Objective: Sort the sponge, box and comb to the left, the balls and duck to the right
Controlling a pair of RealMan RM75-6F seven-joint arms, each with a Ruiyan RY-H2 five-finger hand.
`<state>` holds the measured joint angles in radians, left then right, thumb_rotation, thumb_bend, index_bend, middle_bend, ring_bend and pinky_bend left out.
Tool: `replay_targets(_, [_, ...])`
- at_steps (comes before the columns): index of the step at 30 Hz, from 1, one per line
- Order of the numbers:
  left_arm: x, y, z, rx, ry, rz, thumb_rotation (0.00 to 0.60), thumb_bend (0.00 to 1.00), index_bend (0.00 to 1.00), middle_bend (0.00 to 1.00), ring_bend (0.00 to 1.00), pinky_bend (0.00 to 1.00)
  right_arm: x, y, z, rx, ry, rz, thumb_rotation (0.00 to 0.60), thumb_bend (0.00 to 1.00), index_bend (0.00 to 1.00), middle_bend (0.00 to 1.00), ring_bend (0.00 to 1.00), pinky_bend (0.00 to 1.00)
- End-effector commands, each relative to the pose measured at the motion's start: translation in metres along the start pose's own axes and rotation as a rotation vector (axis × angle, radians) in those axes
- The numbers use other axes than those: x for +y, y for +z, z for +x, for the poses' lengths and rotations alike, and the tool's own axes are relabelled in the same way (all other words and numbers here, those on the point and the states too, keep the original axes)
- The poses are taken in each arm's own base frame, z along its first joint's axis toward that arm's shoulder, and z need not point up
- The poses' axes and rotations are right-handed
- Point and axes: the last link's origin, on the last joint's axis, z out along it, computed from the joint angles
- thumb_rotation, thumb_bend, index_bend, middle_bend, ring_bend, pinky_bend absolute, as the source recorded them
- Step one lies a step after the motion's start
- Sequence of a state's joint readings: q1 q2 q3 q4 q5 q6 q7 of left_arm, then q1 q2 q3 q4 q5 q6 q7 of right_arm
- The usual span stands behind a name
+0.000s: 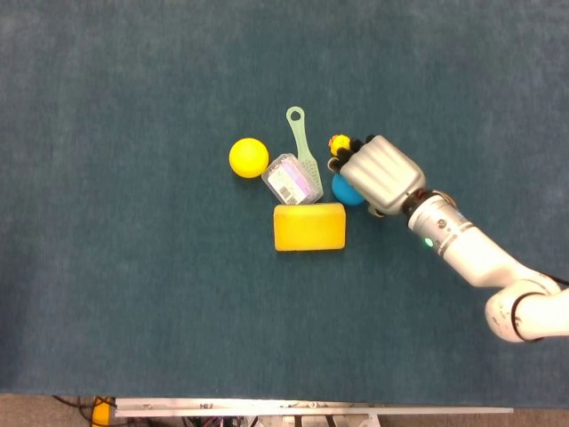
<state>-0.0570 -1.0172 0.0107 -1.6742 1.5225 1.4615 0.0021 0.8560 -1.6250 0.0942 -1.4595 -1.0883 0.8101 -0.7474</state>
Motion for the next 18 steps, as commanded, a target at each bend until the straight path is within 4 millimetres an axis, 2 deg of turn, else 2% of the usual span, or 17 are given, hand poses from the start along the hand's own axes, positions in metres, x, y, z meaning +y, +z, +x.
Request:
replay_targets(1, [-0.001,-0.001,0.0,0.003,-0.002,0.0,0.6,0.43,0.36,0.37,0.32,0.25,0.0,0.002,-0.002,0.0,-0.004,-0.011,0.6,0.0,0.4,0.37,0.34,0.5])
replay_targets(5, [-0.003,-0.002,0.0,0.006,-0.007,0.003,0.6,0.43,0.36,0.37,0.32,0.25,0.002,0.003,-0.006,-0.005,-0.008,-0.027,0.6,0.0,0.42,0.4,0.39,0.54])
replay_targets(10, [-0.004,-0.004,-0.001,0.004,-0.007,0.009,0.6,0.43,0.36,0.37,0.32,0.25,0.01,0.0,-0.004,0.004,0.005,-0.049,0.6,0.0,0.43,0.41,0.4,0.54])
replay_targets(18, [-0.003,-0.004,-0.003,0.0,-0.007,0.007,0.6,0.43,0.36,0.37,0.32,0.25,0.041,-0.016,-0.007,-0.01,-0.029,-0.099,0.6,0.0,0.43,0.41,0.4,0.54])
